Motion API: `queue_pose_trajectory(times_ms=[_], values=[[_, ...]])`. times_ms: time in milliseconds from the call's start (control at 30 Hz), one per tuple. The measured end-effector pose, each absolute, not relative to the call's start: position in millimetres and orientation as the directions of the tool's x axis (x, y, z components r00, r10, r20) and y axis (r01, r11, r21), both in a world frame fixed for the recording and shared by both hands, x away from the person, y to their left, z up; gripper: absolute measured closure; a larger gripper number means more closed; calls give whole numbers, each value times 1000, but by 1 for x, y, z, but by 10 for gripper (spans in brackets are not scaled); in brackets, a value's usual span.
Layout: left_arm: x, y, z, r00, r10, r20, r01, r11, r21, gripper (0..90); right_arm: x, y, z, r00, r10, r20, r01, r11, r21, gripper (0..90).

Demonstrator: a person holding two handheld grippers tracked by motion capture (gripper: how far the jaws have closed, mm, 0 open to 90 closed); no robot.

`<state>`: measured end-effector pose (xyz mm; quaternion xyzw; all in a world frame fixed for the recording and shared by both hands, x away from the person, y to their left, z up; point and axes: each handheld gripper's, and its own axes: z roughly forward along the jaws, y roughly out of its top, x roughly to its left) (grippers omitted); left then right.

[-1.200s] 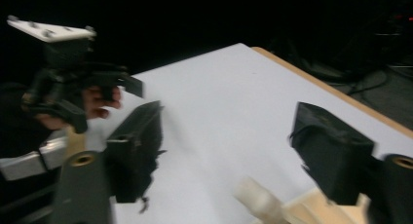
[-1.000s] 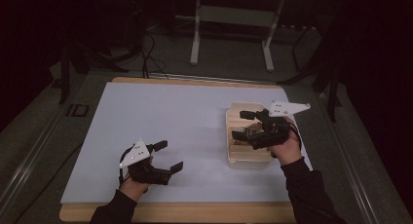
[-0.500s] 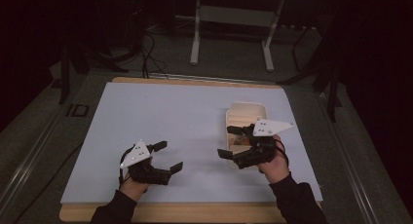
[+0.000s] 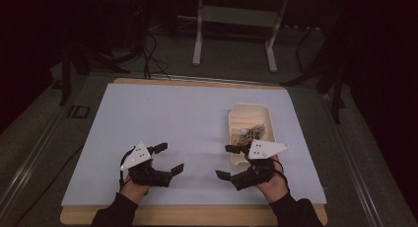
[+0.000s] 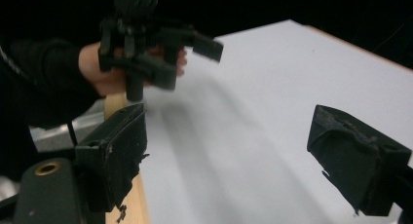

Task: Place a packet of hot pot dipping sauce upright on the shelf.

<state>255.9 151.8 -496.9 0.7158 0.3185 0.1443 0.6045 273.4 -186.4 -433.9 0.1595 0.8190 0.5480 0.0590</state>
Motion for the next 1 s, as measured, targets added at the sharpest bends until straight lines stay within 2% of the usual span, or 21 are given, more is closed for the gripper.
queue_pose_trajectory(times_ms=[400,667,833,1000], values=[[255,151,-497,758,628,-174,279,-70,958,51,260,-193,-458,-942,331,60,204,418,885,147],[255,151,-497,760,626,-174,278,-71,958,51,255,-199,-469,-946,318,64,202,424,883,157],[254,151,-497,761,626,-170,274,-74,959,51,254,-203,-475,-939,326,110,249,424,871,157],[254,150,-497,763,624,-169,274,-76,959,51,256,-206,-476,-931,348,112,261,418,870,157]])
